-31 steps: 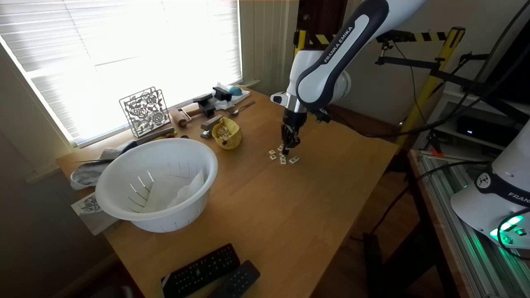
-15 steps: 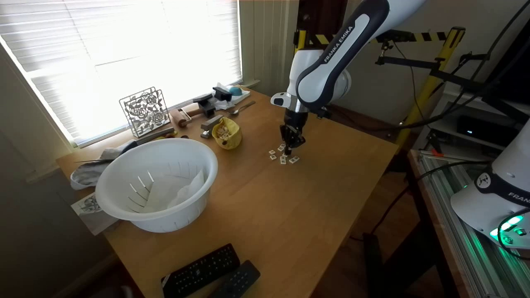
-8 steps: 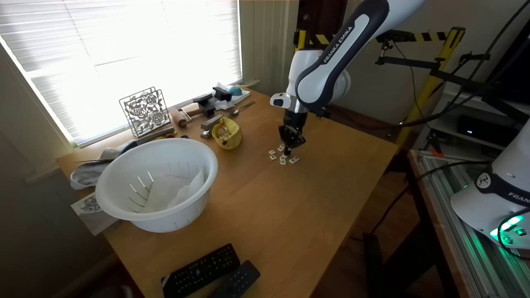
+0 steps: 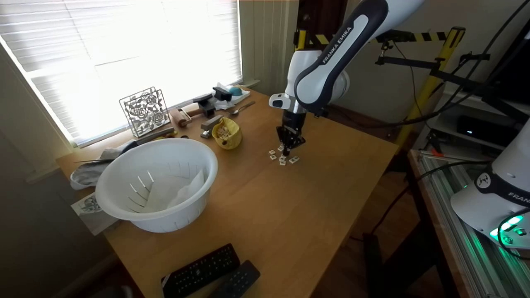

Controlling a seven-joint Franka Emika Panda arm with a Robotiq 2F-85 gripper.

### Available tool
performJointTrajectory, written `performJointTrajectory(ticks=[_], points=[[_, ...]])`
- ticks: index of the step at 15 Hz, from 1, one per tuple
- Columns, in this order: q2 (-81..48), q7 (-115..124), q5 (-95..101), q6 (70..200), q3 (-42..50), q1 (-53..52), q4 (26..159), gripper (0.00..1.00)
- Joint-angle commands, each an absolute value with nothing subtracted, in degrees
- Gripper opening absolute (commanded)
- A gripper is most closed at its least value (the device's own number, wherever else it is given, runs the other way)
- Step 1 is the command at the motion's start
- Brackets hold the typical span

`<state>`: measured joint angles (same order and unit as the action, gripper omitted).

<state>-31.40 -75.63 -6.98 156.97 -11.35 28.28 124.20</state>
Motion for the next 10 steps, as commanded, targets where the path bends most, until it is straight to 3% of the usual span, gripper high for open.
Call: performJointTrajectory(ticks=[1,10], points=[[-34.5,-78.3,-7.5,156.5,-10.5,27.4,122.6,0.00],[-32.2,-81.9,-8.8,154.9,-11.5,28.7,122.4,0.00]])
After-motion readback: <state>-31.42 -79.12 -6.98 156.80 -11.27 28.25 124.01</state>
